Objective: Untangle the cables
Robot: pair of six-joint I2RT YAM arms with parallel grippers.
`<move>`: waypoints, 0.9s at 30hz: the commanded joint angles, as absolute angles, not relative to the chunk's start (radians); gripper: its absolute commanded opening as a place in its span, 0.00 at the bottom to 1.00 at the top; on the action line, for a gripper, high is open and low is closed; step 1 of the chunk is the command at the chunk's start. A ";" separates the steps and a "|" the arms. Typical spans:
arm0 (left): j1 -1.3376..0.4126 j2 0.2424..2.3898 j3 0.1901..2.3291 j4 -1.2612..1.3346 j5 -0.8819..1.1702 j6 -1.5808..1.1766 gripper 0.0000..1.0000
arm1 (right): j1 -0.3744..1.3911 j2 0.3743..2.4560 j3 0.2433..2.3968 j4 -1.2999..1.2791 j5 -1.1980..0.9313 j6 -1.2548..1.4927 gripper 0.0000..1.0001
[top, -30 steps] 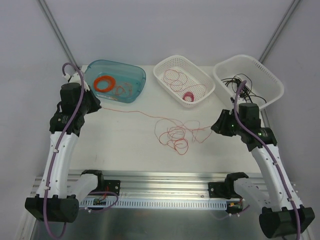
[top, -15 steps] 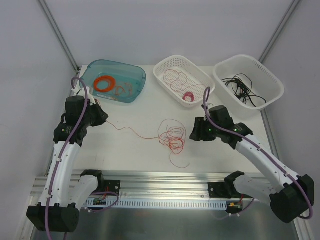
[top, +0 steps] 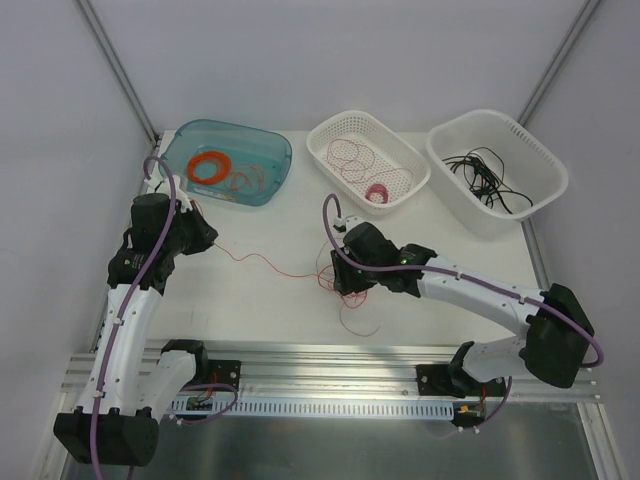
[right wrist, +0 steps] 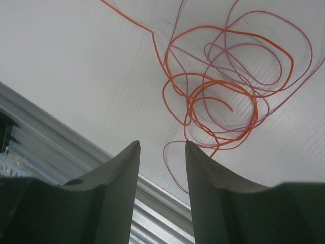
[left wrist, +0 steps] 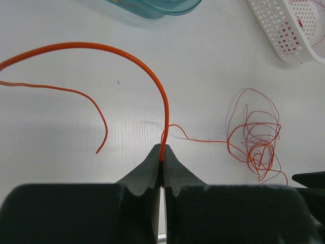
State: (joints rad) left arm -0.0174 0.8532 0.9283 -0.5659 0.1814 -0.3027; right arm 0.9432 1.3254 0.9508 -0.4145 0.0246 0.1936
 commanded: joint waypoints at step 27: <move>-0.006 0.842 0.948 -0.554 0.186 -0.316 0.00 | 0.946 1.710 1.137 -0.331 0.241 0.160 0.31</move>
State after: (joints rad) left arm -0.0177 0.8494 0.9283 -0.5663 0.1802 -0.3050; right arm 0.9470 1.7191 1.1053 -0.3252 0.1936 0.1864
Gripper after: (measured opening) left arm 0.007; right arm 0.311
